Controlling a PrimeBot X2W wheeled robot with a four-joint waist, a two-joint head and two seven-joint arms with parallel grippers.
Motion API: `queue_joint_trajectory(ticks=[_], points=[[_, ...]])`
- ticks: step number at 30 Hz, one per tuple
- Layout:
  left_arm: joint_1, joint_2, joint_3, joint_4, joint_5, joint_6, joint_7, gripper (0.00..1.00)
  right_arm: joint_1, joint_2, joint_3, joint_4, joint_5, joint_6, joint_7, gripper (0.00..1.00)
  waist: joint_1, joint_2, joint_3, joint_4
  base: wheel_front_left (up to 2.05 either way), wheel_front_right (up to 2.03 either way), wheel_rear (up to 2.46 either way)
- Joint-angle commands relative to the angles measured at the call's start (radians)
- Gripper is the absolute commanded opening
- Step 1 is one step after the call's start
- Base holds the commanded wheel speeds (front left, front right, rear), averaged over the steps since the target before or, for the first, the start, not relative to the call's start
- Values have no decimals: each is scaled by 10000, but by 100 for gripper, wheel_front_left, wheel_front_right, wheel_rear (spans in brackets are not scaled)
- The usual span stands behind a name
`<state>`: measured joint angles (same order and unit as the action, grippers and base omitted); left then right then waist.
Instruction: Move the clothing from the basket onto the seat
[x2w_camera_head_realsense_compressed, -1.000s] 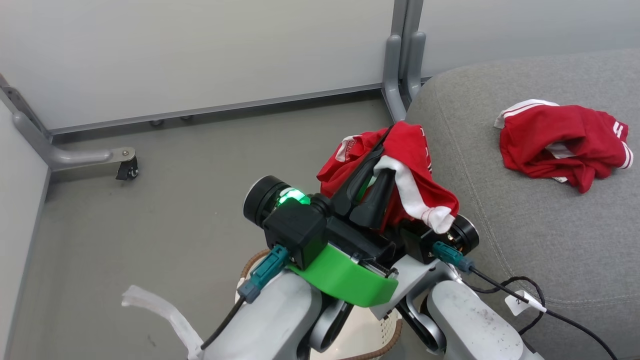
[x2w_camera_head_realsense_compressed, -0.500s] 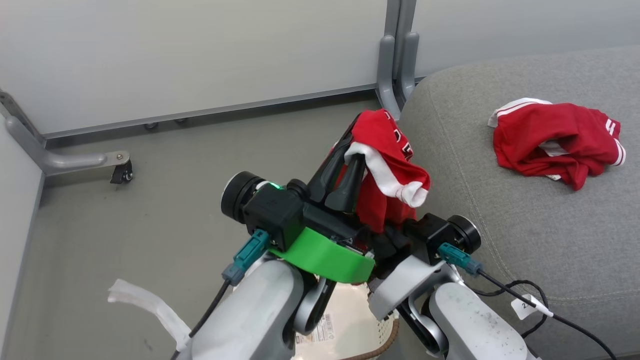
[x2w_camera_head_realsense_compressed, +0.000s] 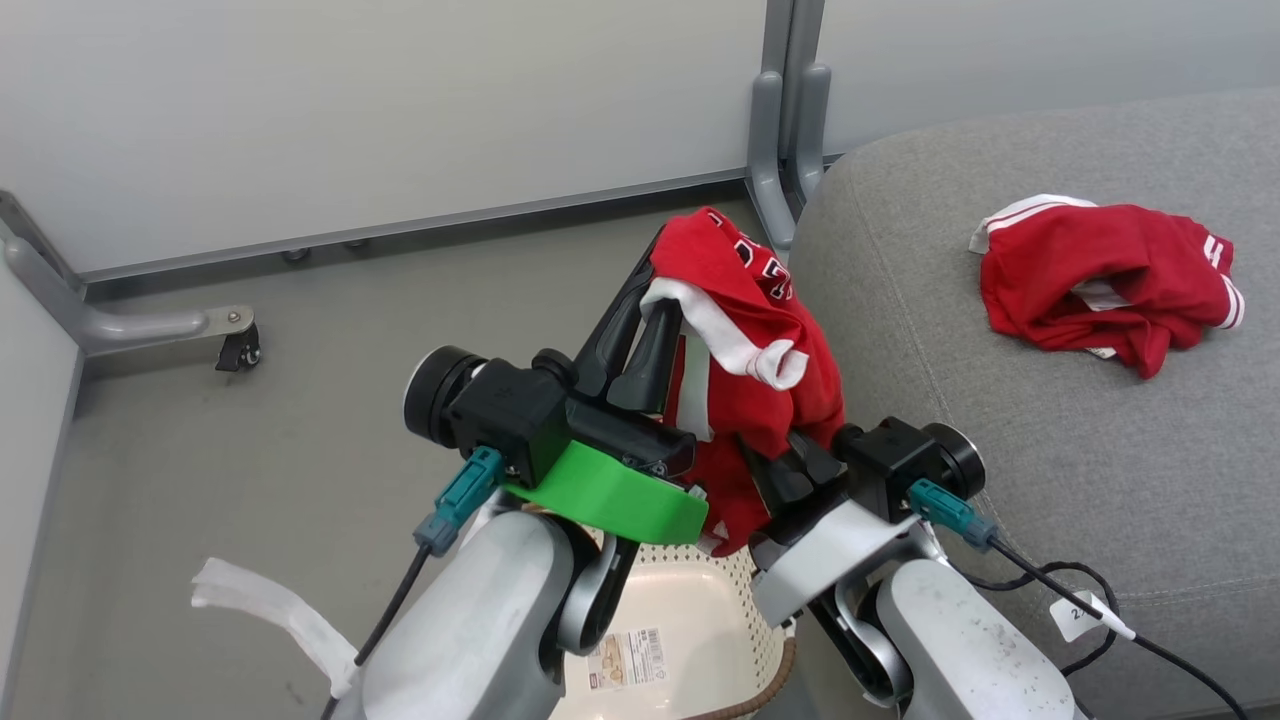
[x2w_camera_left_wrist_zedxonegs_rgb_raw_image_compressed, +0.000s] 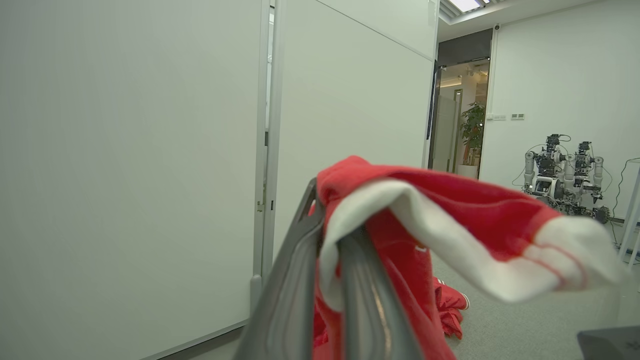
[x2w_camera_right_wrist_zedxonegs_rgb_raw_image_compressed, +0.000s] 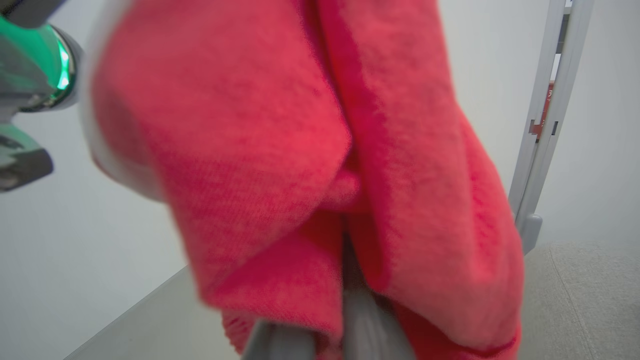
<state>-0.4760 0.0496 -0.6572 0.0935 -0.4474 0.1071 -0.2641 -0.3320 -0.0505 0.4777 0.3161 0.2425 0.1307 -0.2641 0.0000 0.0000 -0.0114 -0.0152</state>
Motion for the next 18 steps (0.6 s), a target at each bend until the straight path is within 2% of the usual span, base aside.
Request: queue_joint_trajectory(ticks=[1, 11, 12, 13, 14, 15, 18], points=[[128, 18, 23, -46, 0, -29, -2, 0, 130, -3, -23, 0, -65, 0, -2, 0, 0, 0, -13, 11, 0, 0, 0], [186, 18, -70, -16, -102, -43, -2, 0, 156, -4, 20, -15, 95, 0, -2, 0, 0, 0, -55, 47, 0, 0, 0], [216, 18, -78, 75, -80, -53, -2, 3, 153, -3, -11, -55, 94, 0, -2, 0, 0, 0, -63, 55, 0, 0, 0], [230, 18, -69, 159, -54, -51, -2, 27, 151, -4, -47, -86, 81, 0, -2, 0, 0, 0, -69, 64, 0, 0, 0], [236, 20, -42, 265, -16, -52, -2, 92, 154, -4, -98, -128, 51, 0, -2, 0, 0, 0, -76, 76, 0, 0, 0], [239, 18, -5, 321, 36, -45, -2, 100, 167, -4, -157, -169, 32, 0, -2, 0, 0, 0, -81, 89, 0, 0, 0], [398, 20, 121, 598, 181, -84, -2, 100, 212, -3, -367, -461, -34, 0, -4, 0, 0, 0, -97, 145, 0, 0, 0]])
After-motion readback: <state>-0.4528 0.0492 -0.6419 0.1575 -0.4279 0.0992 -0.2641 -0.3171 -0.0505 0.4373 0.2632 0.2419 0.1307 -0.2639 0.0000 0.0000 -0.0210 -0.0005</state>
